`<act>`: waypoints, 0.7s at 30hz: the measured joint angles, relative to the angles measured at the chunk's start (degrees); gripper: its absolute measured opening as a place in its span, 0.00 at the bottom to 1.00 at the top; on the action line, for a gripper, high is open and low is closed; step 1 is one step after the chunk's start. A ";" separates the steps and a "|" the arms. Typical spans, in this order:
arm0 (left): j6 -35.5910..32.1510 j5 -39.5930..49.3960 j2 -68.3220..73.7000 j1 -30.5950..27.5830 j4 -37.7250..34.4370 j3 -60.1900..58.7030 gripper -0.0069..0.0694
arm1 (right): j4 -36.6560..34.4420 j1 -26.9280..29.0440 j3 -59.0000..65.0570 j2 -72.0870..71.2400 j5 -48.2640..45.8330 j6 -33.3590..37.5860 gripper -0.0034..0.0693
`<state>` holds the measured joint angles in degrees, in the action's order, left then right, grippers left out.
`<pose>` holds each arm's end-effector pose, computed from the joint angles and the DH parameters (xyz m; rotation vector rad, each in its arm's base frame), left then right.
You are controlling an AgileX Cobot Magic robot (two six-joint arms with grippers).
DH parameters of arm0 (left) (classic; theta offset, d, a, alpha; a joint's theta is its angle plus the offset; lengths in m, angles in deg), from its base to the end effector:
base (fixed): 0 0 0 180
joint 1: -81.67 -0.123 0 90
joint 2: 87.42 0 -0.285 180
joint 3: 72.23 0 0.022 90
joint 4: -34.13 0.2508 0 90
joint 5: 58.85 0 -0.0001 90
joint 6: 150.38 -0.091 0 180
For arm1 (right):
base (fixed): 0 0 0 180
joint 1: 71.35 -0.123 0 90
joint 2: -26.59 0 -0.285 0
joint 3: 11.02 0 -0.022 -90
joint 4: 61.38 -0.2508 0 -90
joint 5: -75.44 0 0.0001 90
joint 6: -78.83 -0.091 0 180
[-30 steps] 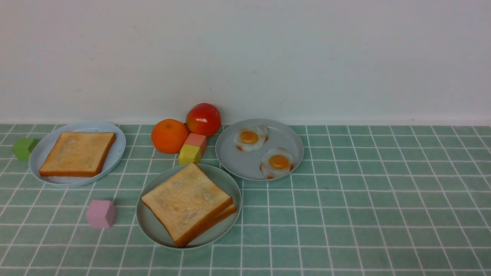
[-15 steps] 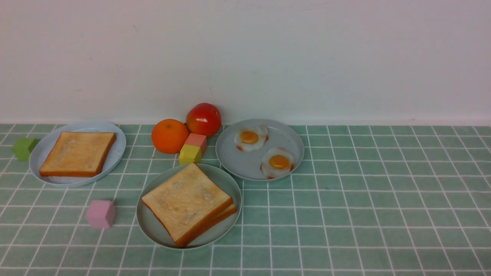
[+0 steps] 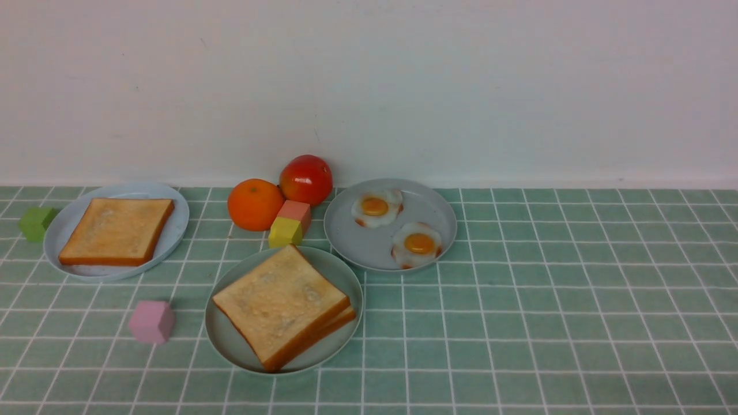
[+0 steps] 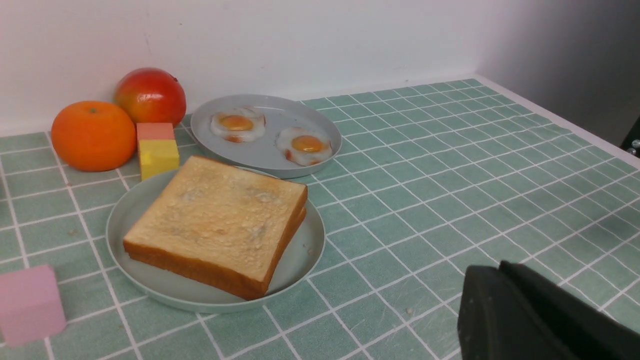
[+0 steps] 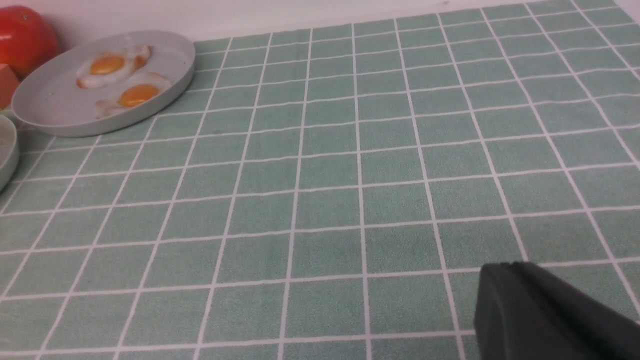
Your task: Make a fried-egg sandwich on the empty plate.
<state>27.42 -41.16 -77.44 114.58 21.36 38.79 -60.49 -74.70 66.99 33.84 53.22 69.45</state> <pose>0.0399 -0.0331 0.2320 0.3919 1.6722 -0.6165 0.0521 0.0025 0.1742 0.0893 1.8760 0.1374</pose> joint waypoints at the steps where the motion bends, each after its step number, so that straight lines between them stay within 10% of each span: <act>1: 0.00 0.00 0.00 0.00 0.00 0.00 0.12 | 0.00 0.00 0.00 0.00 0.00 0.00 0.04; 13: 0.00 -0.10 0.00 -0.79 1.11 -0.45 0.12 | -0.01 0.00 0.00 0.00 0.00 0.04 0.05; 21: 6.97 -2.16 -2.62 -19.52 8.51 -2.84 0.07 | -0.06 0.00 0.00 0.00 0.00 0.04 0.06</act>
<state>34.38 -43.32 -80.06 95.06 29.87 35.95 -60.55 -74.70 66.99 33.84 53.22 69.50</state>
